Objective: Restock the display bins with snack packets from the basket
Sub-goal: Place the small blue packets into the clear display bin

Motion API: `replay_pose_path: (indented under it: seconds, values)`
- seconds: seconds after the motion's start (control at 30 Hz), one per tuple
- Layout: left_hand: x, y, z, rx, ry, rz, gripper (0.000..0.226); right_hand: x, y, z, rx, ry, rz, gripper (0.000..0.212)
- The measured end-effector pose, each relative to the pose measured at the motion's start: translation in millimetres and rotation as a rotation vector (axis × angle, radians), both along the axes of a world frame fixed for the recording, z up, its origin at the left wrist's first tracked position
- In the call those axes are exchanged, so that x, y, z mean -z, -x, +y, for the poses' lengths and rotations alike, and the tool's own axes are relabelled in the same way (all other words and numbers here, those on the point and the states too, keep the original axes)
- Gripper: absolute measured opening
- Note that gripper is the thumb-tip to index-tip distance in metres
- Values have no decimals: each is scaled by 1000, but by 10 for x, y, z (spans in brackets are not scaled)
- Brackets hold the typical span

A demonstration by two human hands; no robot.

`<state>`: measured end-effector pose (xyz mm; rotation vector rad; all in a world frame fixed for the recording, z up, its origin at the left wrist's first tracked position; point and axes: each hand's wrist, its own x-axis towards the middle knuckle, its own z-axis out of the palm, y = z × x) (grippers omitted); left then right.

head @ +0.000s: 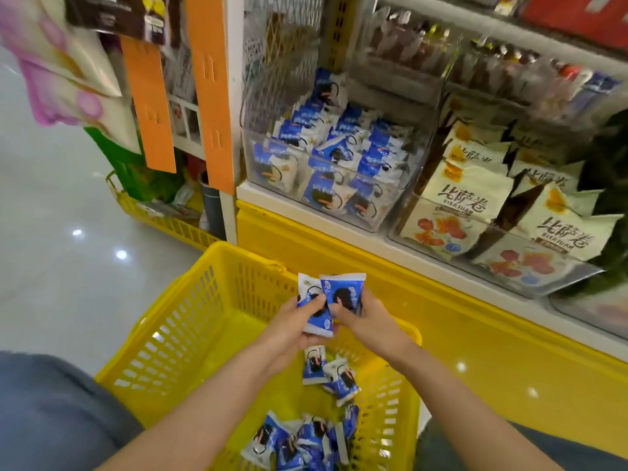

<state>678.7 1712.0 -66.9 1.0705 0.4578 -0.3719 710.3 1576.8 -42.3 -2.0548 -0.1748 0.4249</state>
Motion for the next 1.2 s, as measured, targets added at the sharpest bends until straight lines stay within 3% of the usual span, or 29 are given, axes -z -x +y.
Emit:
replay_pose_path:
  seconds: [0.2, 0.4, 0.63, 0.7, 0.83, 0.93, 1.03, 1.2]
  values:
    - [-589, -164, 258, 74, -195, -171, 27, -586, -105, -14, 49, -54, -72, 43]
    - [-1142, -331, 652, 66, -366, -381, 23, -1266, -329, 105, 26, 89, -426, 32]
    - [-1320, -581, 908, -91, -340, -462, 26, -1795, -1063, 517, 116, 106, -578, 34]
    - [-1332, -654, 963, -121, -337, -482, 26, -1830, -1403, 654, 163, 127, -572, 35]
    - [-1357, -804, 1039, -170, -560, -540, 20, -1774, -2019, 924, 251, 231, -639, 44]
    - [-1346, -888, 1093, -201, -603, -575, 17, -1653, -2414, 1079, 282, 286, -652, 51]
    - [-1302, -986, 1201, -271, -569, -589, 14, -1535, -2772, 1211, 266, 379, -598, 59]
    - [-1279, -1104, 1352, -308, -433, -581, 18, -1387, -3129, 1343, 266, 476, -592, 54]
